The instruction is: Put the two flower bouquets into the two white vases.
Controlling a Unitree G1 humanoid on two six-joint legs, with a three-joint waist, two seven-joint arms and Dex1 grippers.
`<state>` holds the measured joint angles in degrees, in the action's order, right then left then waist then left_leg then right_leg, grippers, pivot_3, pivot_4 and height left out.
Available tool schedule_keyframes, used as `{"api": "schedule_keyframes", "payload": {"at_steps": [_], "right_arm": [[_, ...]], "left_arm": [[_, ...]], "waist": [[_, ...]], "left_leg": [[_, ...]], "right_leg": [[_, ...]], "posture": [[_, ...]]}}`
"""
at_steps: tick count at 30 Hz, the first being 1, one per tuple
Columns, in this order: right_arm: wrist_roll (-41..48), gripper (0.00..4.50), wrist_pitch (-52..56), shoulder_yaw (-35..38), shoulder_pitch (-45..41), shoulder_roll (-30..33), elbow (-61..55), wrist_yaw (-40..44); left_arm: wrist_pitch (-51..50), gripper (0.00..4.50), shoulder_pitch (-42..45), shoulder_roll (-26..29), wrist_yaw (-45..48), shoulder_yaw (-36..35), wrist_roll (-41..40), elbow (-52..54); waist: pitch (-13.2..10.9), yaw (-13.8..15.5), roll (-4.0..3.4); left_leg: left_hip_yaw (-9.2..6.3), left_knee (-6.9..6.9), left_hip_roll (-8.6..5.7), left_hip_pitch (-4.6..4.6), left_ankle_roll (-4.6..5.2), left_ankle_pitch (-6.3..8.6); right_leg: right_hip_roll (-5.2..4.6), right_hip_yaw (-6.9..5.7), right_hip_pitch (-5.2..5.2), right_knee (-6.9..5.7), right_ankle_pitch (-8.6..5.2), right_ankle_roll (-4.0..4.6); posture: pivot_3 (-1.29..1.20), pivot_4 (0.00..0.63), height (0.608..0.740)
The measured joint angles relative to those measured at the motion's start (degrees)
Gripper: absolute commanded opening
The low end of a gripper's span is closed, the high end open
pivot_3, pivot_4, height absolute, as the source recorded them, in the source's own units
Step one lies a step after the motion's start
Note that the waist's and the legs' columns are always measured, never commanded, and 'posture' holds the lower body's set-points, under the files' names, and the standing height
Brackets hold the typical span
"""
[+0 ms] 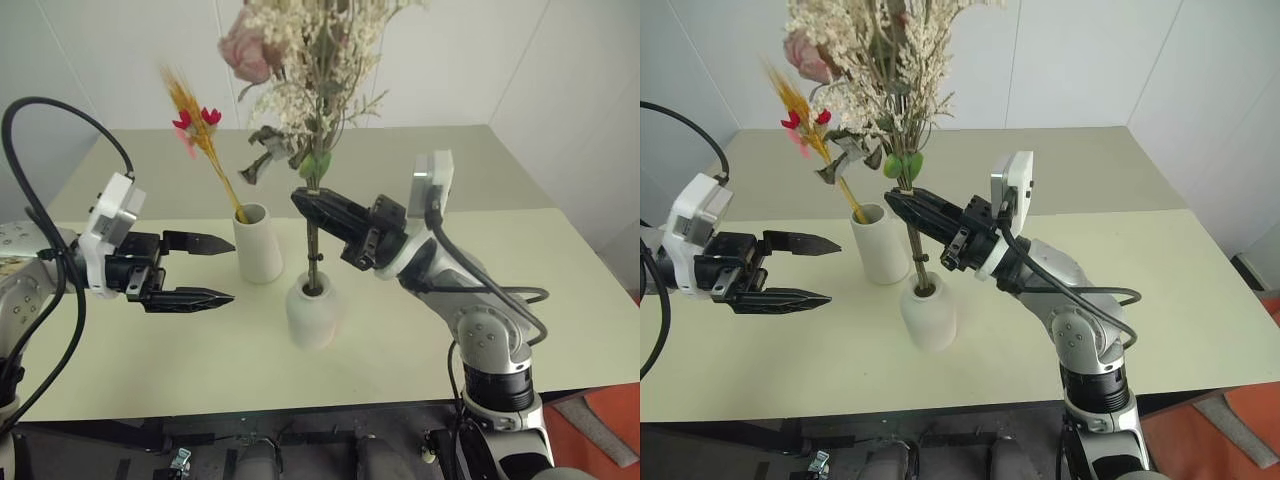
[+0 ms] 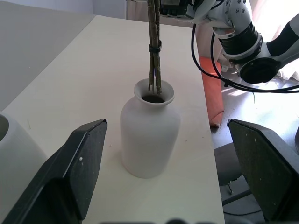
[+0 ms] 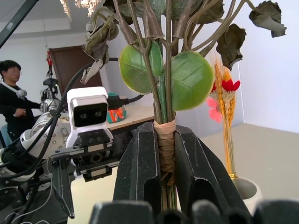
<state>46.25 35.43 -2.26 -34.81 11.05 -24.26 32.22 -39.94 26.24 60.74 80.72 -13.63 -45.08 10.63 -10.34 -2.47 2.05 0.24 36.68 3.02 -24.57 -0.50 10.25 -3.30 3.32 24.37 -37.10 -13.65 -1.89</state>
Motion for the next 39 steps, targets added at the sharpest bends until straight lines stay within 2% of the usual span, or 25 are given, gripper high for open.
{"api": "schedule_keyframes", "payload": {"at_steps": [23,31,36,39], "right_arm": [[-5.48,0.22,-3.91,-3.93,8.33,-2.73,4.04,2.61],[-5.41,2.87,-3.94,-3.34,9.29,-2.11,4.06,3.49],[-4.45,4.47,-3.94,-0.74,10.79,1.00,3.85,4.92],[-2.69,4.47,-3.90,1.46,11.66,2.93,3.37,5.42]], "left_arm": [[0.09,4.50,0.88,0.00,0.44,0.51,0.94,-0.19],[0.19,4.50,1.46,-0.01,0.90,1.18,1.49,-0.36],[1.02,4.50,2.21,-0.04,1.15,1.31,2.17,-0.89],[1.39,4.50,2.41,-0.34,1.41,1.71,2.24,-1.78]], "waist": [[0.00,-0.01,0.00],[0.00,0.02,0.00],[0.00,0.24,0.00],[0.00,0.20,0.01]], "left_leg": [[0.00,0.00,0.00,0.01,0.00,0.00],[0.00,0.00,0.00,0.00,0.00,0.00],[0.00,0.00,-0.01,0.01,0.00,0.00],[0.00,0.00,-0.01,0.02,0.00,0.00]], "right_leg": [[0.01,0.00,0.00,0.00,0.00,0.00],[0.01,0.00,0.00,0.00,0.00,0.00],[0.00,-0.01,-0.02,0.00,0.00,-0.01],[0.00,0.00,-0.02,0.00,-0.01,-0.01]], "posture": [[0.00,0.150,0.740],[0.00,0.150,0.740],[0.00,0.150,0.740],[0.00,0.150,0.740]]}}
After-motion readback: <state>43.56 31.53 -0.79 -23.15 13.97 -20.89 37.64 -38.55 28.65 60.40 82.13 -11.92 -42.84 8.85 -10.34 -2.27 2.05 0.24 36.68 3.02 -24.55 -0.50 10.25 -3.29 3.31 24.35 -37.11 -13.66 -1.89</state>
